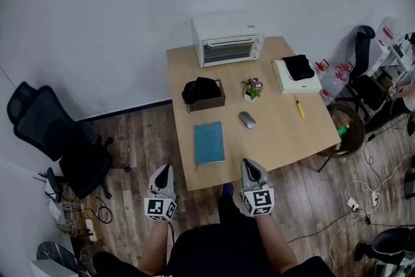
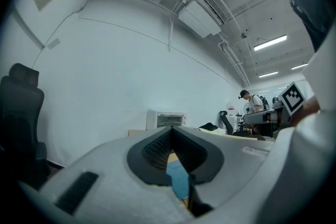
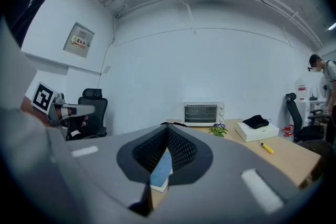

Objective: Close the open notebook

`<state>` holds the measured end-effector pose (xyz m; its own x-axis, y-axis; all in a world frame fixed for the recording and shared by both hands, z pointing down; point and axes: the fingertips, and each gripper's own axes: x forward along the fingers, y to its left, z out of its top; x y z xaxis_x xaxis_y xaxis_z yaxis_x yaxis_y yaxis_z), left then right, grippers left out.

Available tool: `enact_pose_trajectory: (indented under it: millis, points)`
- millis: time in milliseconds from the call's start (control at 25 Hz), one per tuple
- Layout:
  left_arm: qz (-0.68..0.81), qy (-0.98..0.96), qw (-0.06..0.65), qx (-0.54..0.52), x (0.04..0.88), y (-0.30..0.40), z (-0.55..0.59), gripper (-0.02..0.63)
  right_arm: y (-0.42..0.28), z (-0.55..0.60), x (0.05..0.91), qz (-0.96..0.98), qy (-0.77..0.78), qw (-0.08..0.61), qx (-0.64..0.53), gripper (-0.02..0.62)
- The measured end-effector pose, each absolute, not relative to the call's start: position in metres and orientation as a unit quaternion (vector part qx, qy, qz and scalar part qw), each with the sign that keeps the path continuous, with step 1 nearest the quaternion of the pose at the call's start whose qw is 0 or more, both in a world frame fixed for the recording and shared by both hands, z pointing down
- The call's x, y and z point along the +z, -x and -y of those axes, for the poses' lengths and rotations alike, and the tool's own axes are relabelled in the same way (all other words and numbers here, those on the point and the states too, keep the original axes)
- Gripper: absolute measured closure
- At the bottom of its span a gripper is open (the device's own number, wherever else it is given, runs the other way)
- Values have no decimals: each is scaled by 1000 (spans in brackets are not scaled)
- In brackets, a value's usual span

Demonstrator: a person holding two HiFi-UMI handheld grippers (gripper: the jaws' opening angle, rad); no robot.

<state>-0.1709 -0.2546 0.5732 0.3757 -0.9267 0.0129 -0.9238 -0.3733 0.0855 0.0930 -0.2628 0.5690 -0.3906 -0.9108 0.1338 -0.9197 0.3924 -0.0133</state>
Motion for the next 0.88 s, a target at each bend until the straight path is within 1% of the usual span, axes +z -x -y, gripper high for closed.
enact_pose_trajectory:
  millis: [120,560,880]
  points:
    - [560,-827,35,-16,572,177,251,614,-93,259,562,831,-554,35,33,589]
    - [555,-831,26,-27,559,174,256,612,-94,260,561,830,-556,37,35,591]
    - [552,-832,39,-38,562,173,261,612,-107,258,563,821,-568,41,42,591]
